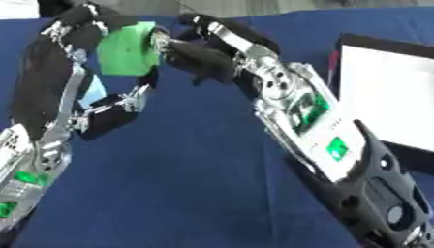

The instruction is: Pick up the objects with one hand, pass them to the other hand, and then place them into the box on the other side of the table.

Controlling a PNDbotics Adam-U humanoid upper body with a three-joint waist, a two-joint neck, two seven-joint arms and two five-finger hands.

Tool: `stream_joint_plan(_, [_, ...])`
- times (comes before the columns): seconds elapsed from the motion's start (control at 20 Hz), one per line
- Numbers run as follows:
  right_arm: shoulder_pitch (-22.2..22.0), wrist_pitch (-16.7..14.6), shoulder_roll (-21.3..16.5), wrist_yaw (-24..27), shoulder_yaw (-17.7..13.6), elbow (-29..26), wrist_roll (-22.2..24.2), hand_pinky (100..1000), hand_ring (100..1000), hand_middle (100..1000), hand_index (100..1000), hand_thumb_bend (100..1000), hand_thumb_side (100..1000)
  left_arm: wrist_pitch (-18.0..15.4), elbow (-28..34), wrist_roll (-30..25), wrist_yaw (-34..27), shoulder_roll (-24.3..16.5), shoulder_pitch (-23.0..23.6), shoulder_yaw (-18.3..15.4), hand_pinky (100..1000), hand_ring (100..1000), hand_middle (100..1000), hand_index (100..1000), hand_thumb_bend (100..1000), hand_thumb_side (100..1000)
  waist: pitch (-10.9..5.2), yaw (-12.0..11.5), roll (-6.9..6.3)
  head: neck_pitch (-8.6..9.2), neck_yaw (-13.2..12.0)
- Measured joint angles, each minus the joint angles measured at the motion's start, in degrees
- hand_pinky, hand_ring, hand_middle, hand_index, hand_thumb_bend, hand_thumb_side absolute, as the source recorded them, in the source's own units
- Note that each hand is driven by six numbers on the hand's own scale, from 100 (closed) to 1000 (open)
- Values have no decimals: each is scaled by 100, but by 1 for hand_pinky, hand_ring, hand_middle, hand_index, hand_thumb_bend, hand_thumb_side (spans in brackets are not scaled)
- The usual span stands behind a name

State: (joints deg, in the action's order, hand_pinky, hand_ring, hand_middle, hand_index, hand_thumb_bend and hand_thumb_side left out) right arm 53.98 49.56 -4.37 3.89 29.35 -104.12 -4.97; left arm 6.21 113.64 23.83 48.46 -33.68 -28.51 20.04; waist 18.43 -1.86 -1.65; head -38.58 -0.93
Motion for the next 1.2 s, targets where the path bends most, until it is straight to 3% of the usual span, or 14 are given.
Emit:
stream_joint_plan(0.4, [5, 29, -60, 372, 41, -43, -70, 657, 854, 889, 1000, 100, 680, -198, -7, 232, 386, 45, 28, 18, 633, 545, 459, 518, 168, 100, 4, -1, 31, 16, -20])
stream_joint_plan(0.6, [44, -19, -127, 434, 71, -44, 22, 662, 854, 886, 1000, 100, 630, -234, -10, 384, 386, 46, 31, 19, 628, 541, 456, 514, 167, 100, 9, -9, 35, 17, -20])
stream_joint_plan(1.2, [47, -241, -301, 703, 35, -162, 374, 658, 849, 881, 1000, 100, 642, -269, -8, 604, 230, 45, 35, 47, 621, 537, 450, 509, 165, 100, 35, 7, 29, 18, -24])
